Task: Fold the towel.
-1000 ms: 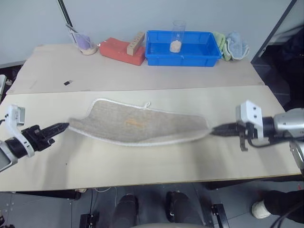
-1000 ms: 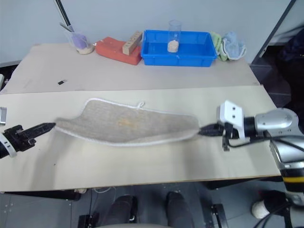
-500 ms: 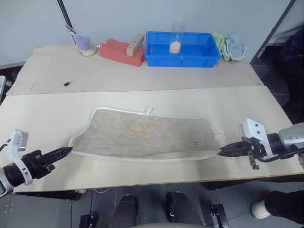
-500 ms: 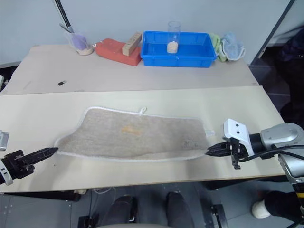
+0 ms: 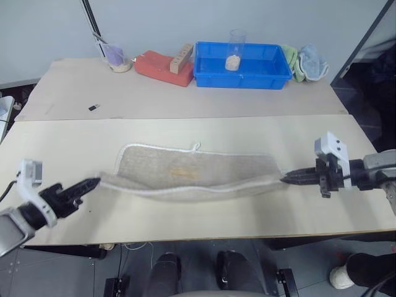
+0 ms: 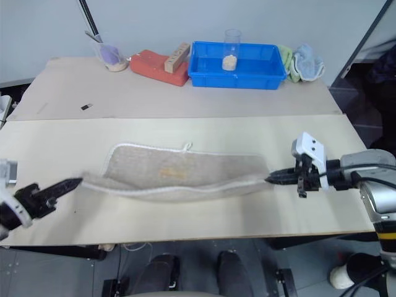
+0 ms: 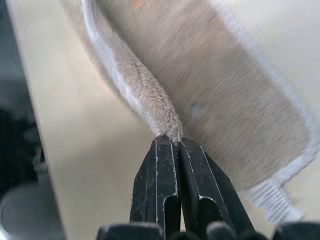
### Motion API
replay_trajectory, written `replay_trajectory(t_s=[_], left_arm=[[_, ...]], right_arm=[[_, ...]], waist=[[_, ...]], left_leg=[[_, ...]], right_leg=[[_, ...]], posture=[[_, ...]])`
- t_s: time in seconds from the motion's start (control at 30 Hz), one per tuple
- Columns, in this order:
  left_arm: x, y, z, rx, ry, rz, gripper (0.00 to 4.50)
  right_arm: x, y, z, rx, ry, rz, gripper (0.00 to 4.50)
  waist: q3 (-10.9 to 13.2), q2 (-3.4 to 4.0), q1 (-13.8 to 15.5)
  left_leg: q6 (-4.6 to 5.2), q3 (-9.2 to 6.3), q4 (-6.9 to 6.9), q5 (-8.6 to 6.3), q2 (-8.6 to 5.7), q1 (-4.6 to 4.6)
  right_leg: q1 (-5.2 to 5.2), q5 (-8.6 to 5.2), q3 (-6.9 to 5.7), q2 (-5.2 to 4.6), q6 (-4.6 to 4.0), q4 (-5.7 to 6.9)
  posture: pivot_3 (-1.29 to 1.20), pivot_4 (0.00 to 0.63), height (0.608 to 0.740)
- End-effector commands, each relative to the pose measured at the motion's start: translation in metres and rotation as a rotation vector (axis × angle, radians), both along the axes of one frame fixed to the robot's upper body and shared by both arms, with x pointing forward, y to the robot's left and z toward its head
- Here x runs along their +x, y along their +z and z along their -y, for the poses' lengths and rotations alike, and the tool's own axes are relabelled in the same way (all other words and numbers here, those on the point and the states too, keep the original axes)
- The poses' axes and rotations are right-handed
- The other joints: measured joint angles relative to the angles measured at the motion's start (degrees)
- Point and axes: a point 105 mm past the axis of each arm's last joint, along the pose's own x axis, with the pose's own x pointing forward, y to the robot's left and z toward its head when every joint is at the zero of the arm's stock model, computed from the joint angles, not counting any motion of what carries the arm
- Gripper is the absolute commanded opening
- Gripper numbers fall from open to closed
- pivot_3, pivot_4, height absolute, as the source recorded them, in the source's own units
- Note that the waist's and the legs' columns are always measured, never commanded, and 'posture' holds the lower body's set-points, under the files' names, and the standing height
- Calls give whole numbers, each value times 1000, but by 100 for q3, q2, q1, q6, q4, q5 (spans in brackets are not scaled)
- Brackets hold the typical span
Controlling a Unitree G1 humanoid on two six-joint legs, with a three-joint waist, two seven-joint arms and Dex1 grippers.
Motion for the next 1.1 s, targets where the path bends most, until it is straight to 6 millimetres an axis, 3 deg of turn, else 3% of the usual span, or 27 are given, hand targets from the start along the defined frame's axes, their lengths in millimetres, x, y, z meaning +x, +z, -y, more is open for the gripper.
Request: replay_trajectory(t_s=[0.03,0.23,0.43,0.5,0.6,0.8,0.87,0.93,1.0,1.1], left_arm=[[33,2,-4,16,89,-7,0],[65,-3,-5,30,137,-24,0],[89,-1,6,39,121,8,0],[94,-1,7,76,125,22,0],[95,2,14,109,74,48,965],[92,14,8,246,25,126,3818],[88,23,4,334,-11,180,4500],[78,31,8,482,-123,253,4500],[65,36,25,596,-293,332,4500],[39,44,62,601,-570,439,4500]], right_arm=[[18,14,2,44,-115,11,108],[37,15,0,58,-199,10,108],[50,8,5,53,-292,-7,108],[52,9,6,64,-305,-3,806],[56,11,9,70,-341,19,1784],[59,28,17,101,-395,102,3844],[56,34,20,101,-398,137,4459],[49,36,20,90,-390,163,4459],[43,33,19,80,-395,179,4459],[38,20,16,60,-441,199,4459]], waist=[[-1,-1,0],[-1,-2,-47],[-1,-2,-50],[-1,-2,-45],[-1,-2,-53],[-1,-2,-76],[-1,-2,-90],[-1,-1,-109],[-1,-1,-122],[-1,0,-87]], left_leg=[[0,0,2,0,0,-4],[0,2,2,0,-1,-28],[0,1,10,0,-2,-35],[0,1,11,0,-4,-35],[0,0,8,0,-3,-35],[0,0,8,0,-2,-37],[0,0,5,0,-1,-38],[1,0,2,0,1,-40],[1,1,-3,-1,1,-40],[1,4,-4,-1,0,-42]], right_leg=[[-2,1,0,1,0,-1],[-19,2,2,1,3,-8],[-22,4,0,0,5,-6],[-21,5,0,0,7,-5],[-21,5,0,0,8,-6],[-24,5,0,1,8,-6],[-26,5,0,1,8,-6],[-27,5,-2,3,8,-8],[-27,4,-1,3,9,-12],[-25,4,0,-1,9,-22]], posture=[[0,150,740],[0,150,740],[0,150,740],[0,150,740],[0,150,740],[0,150,740],[0,150,740],[0,150,740],[0,150,740],[0,150,740]])
